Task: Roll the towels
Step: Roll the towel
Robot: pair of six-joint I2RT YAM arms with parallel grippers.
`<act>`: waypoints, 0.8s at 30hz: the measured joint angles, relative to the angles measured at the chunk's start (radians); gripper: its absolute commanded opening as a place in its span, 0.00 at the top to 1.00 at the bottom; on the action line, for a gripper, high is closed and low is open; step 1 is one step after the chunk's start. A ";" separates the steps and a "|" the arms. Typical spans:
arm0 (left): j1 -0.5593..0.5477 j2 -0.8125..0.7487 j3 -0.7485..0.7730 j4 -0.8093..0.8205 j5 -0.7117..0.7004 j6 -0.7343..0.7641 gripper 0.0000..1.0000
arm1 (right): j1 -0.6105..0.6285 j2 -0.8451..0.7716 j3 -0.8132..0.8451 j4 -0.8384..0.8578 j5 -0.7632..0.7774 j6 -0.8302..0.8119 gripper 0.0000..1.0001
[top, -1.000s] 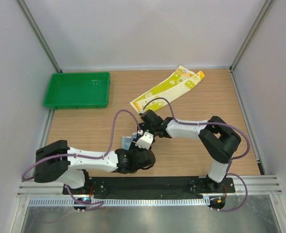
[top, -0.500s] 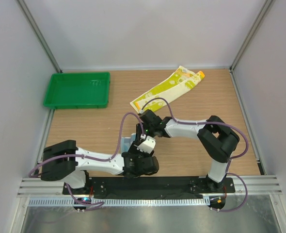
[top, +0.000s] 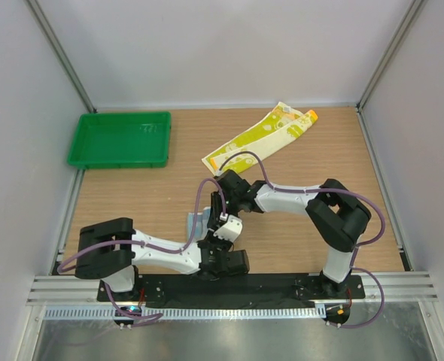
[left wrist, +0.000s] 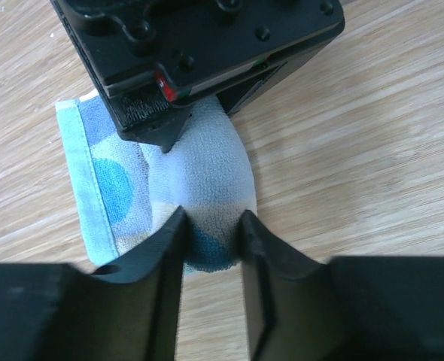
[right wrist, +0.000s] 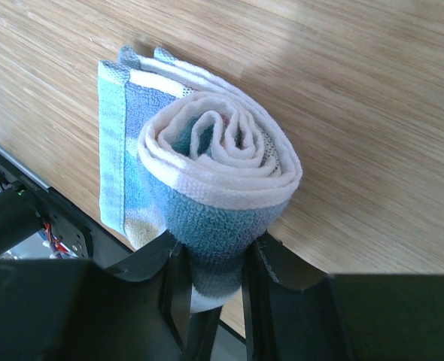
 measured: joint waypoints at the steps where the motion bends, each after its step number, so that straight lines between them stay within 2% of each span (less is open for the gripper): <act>1: 0.000 0.000 0.000 -0.002 -0.002 -0.009 0.78 | -0.001 0.000 0.000 0.000 0.000 0.000 0.80; 4: -0.001 -0.010 0.000 -0.008 -0.004 -0.020 0.90 | -0.005 0.000 0.000 -0.001 -0.001 0.002 0.80; 7: 0.000 -0.026 -0.004 -0.008 0.007 -0.020 0.97 | -0.006 0.000 0.000 -0.005 -0.002 0.005 0.80; 15: 0.004 -0.111 -0.028 0.015 0.069 -0.063 1.00 | -0.034 -0.037 -0.051 -0.026 -0.023 0.034 0.78; 18: 0.005 -0.154 -0.046 0.048 0.099 -0.090 1.00 | -0.041 -0.069 -0.072 -0.058 -0.020 0.037 0.72; 21: 0.010 -0.188 -0.073 0.098 0.132 -0.116 1.00 | -0.046 -0.095 -0.081 -0.099 -0.003 0.033 0.59; 24: 0.013 -0.199 -0.090 0.123 0.158 -0.132 1.00 | -0.066 -0.117 -0.097 -0.126 0.019 0.021 0.39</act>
